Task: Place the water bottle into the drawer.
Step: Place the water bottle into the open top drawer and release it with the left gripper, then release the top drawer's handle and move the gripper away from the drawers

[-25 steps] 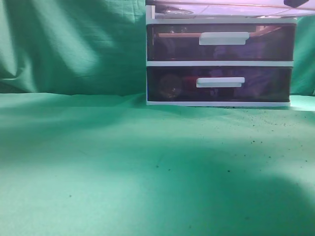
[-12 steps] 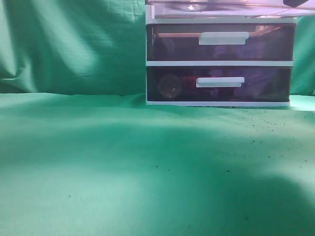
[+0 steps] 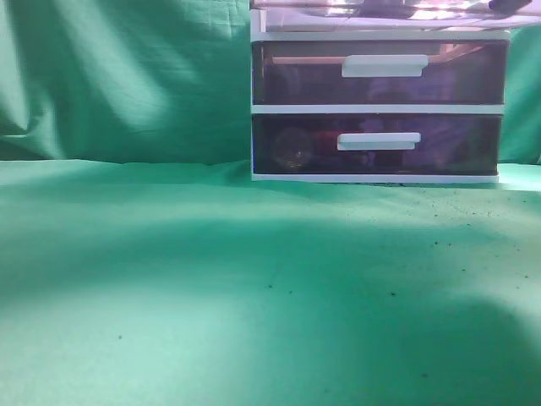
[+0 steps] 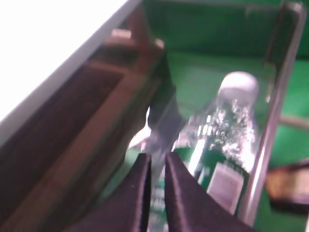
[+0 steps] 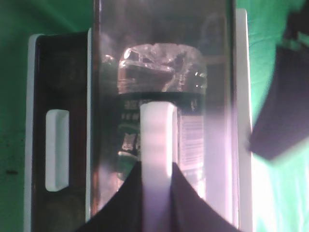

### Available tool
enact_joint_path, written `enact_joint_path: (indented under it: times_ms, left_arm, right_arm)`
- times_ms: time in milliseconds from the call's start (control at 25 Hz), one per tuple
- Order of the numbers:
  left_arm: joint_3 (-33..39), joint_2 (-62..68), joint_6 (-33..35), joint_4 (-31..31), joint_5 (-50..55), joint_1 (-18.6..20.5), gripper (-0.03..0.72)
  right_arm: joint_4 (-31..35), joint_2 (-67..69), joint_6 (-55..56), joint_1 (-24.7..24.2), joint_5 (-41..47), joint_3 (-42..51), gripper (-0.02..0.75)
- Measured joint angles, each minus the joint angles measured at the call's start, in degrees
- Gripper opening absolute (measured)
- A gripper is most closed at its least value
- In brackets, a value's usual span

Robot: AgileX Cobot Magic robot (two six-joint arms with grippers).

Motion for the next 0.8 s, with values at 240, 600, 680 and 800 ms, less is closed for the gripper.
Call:
enact_joint_path:
  times_ms: [240,600,680,800]
  left_arm:
    - [0.0,-10.3,-36.9,35.6,23.8,0.1,0.0]
    - [8.8,-33.4,-42.5,33.7,31.3,1.7,0.0]
    - [14.6,-38.1,-42.9,33.5,31.6,1.7,0.0]
    - [24.7,-44.6,-45.5,33.8,29.7,1.7,0.0]
  right_arm:
    - [0.4,3.1,-2.2,-0.1,2.5,-6.5,0.083]
    - [0.2,17.7,-2.8,-5.1,2.0,-22.5,0.083]
    - [0.0,20.1,-2.4,-5.2,2.0,-25.7,0.083]
    - [-0.4,23.0,-0.2,-5.3,2.1,-29.9,0.083]
